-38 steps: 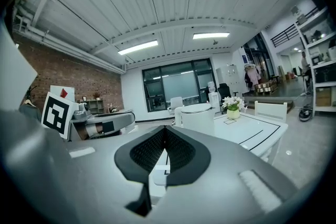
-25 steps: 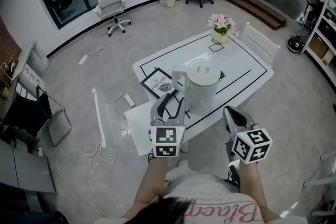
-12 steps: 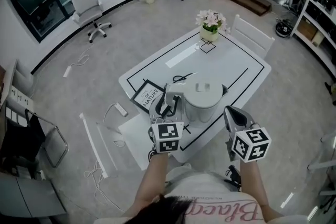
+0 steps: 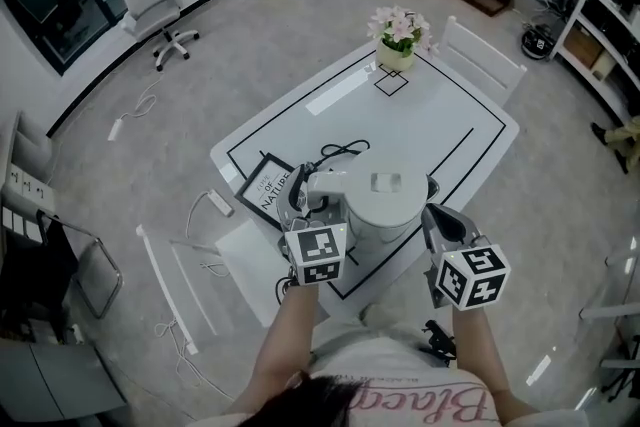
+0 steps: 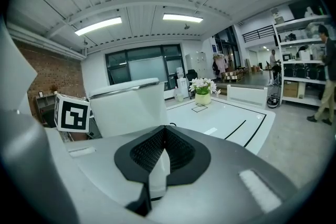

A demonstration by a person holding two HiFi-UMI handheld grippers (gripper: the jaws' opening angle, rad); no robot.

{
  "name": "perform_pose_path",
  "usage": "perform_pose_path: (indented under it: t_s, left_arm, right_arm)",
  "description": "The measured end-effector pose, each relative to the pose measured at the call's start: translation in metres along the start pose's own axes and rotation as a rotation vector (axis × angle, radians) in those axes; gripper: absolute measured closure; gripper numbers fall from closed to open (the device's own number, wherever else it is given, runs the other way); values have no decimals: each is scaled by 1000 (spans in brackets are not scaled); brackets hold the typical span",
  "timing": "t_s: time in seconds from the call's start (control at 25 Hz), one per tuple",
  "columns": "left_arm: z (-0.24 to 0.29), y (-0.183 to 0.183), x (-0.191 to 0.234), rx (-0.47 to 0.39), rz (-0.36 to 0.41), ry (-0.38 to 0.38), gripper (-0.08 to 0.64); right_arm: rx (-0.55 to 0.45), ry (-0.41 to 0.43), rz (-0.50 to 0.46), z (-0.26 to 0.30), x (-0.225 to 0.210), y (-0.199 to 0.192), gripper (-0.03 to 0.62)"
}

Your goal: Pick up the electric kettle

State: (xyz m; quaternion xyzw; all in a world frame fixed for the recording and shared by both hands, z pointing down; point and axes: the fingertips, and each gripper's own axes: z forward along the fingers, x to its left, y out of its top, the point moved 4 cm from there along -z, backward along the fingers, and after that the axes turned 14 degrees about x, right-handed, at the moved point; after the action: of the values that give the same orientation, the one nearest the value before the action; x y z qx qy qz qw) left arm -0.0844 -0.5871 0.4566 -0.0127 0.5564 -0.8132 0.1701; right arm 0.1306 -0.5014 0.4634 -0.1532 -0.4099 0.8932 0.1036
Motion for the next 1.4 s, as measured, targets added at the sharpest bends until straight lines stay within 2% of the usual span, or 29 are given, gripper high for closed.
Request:
perform_pose_path:
  t_s: [0.12,0.2,0.36,0.52,0.68,0.88,1.12,1.4]
  left_arm:
    - [3,4,-2,-49,8,-43,399]
    - [4,4,-6,-72,14,-76,472]
    - [2,1,-6,-70,-20,-76,471]
    - [2,1,-1,-58,-73,-44,469]
    - [1,8,-2,-51,-72,-29,466]
    - [-9,27,-4,-67,-47,-15,463]
    - [-35,62,7,-111,-82,-15,462]
    - [-75,109,22,-170,-82,-31,459]
  right_arm:
    - [0,8,-4,8,0,0,566]
    - [-2,8,-6,11,-2,0,566]
    - [15,28,-7,9,-3,-3,566]
    - [9,35,-12,-1,-4,-1,566]
    - [-6,30,-22,-15,-5,5,566]
    - [-41,37,-44,-30,-3,17,566]
    - [-93,54,-64,-43,3,34,566]
    - [-178,68,-122,-56,19,52,566]
